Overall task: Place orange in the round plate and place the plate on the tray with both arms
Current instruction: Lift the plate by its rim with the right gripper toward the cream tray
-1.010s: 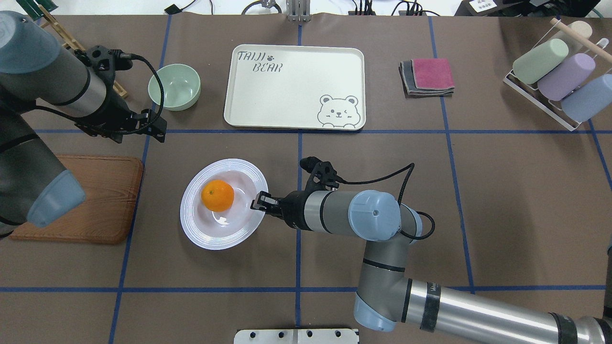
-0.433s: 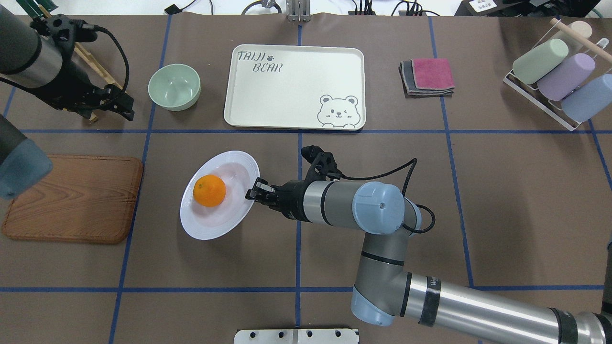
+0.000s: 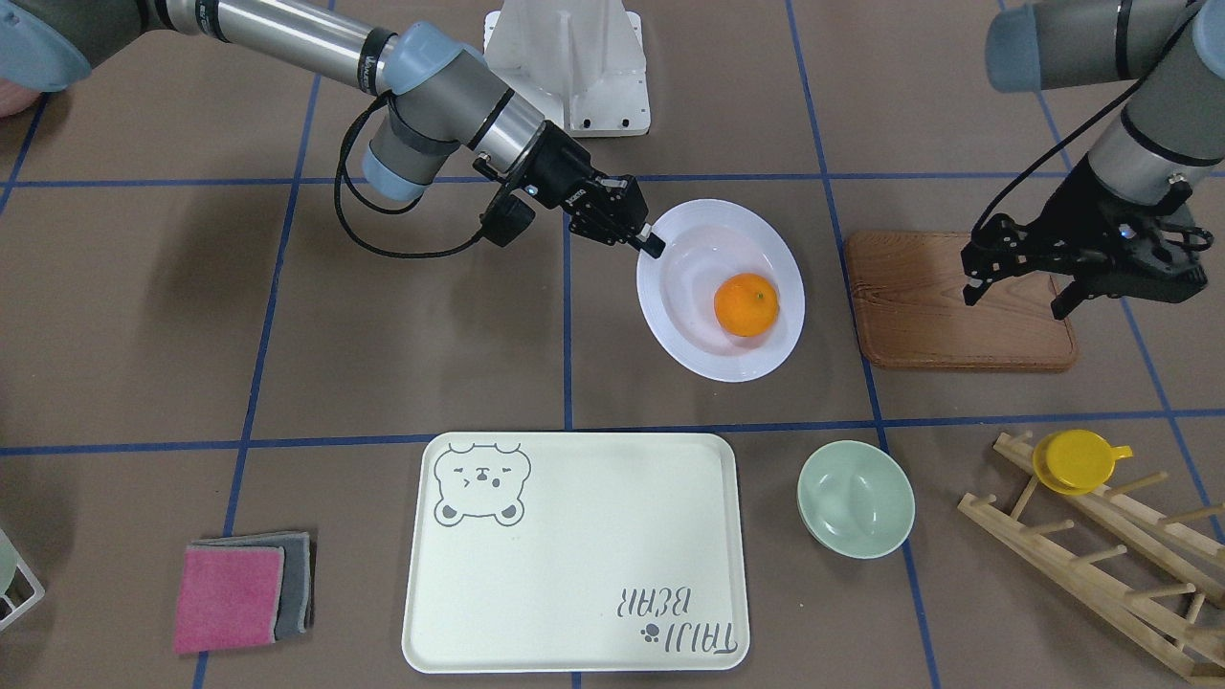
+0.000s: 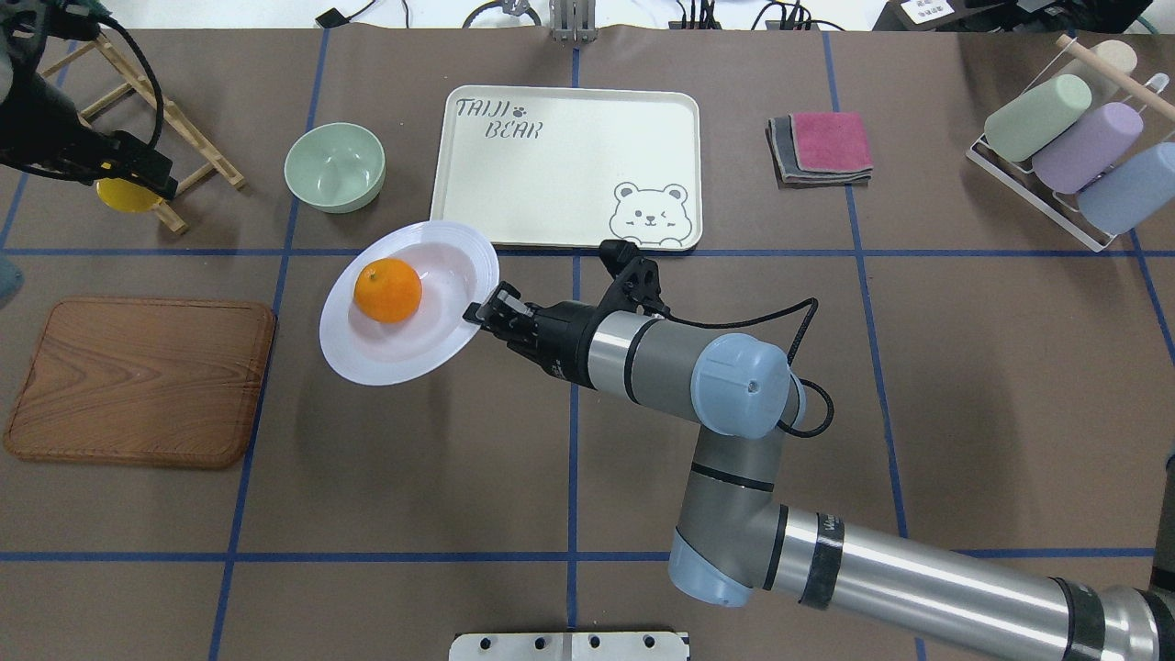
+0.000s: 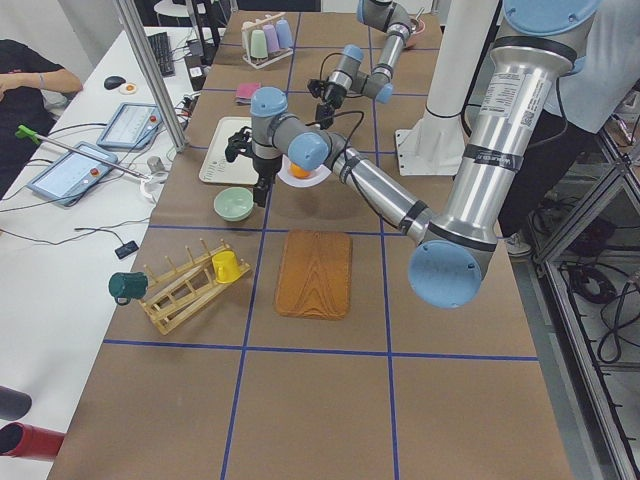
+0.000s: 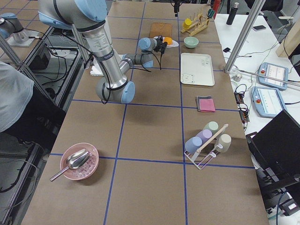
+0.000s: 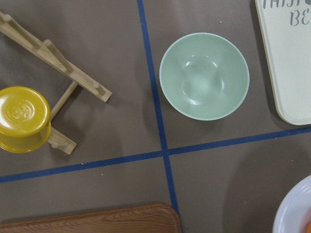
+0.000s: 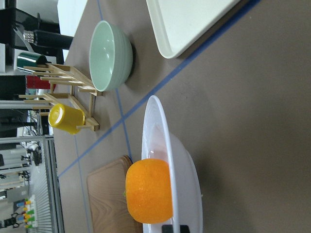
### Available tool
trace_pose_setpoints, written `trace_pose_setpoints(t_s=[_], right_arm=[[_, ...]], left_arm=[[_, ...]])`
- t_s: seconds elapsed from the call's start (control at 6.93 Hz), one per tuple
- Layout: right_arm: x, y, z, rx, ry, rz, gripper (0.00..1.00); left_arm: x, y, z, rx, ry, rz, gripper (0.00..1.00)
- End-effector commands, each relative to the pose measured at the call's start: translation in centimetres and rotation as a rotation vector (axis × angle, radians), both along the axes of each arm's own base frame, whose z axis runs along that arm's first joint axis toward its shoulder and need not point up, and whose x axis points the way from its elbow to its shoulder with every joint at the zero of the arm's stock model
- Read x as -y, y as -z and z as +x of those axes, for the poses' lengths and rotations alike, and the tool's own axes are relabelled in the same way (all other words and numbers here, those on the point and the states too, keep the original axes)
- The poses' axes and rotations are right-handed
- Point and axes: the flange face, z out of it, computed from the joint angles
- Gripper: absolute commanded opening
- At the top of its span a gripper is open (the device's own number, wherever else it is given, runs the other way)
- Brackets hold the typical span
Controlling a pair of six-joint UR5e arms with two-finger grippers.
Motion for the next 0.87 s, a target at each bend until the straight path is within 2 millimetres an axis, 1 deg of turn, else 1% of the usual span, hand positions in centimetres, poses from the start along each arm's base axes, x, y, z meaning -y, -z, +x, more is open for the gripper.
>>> trace_pose_setpoints(t_s=[0.0, 0.14, 0.29, 0.43, 0.58, 0.72], right_arm=[[3.4, 1.3, 2.2, 0.134, -0.197, -0.133, 0.00], [5.6, -0.1, 2.1, 0.124, -0.302, -0.178, 0.00], [7.9, -2.7, 0.1, 0.075, -0.361, -0.233, 0.00], [8.7, -3.9, -0.8, 0.046, -0.404, -0.247, 0.00], [9.0, -4.1, -1.3, 0.012, -0.419, -0.262, 0.00], [10.5, -3.0, -1.9, -0.039, -0.438, -0.328, 0.00]], left_arm=[[0.3, -3.1, -1.6, 0.039, -0.036, 0.026, 0.95], [0.6, -3.7, -2.0, 0.047, -0.047, 0.035, 0.95], [0.8, -4.2, -2.0, 0.053, -0.053, 0.033, 0.94], [0.8, -4.2, -2.0, 0.053, -0.053, 0.032, 0.94], [0.9, -4.3, -2.0, 0.054, -0.053, 0.030, 0.94], [0.9, -4.4, -1.9, 0.055, -0.054, 0.030, 0.94]])
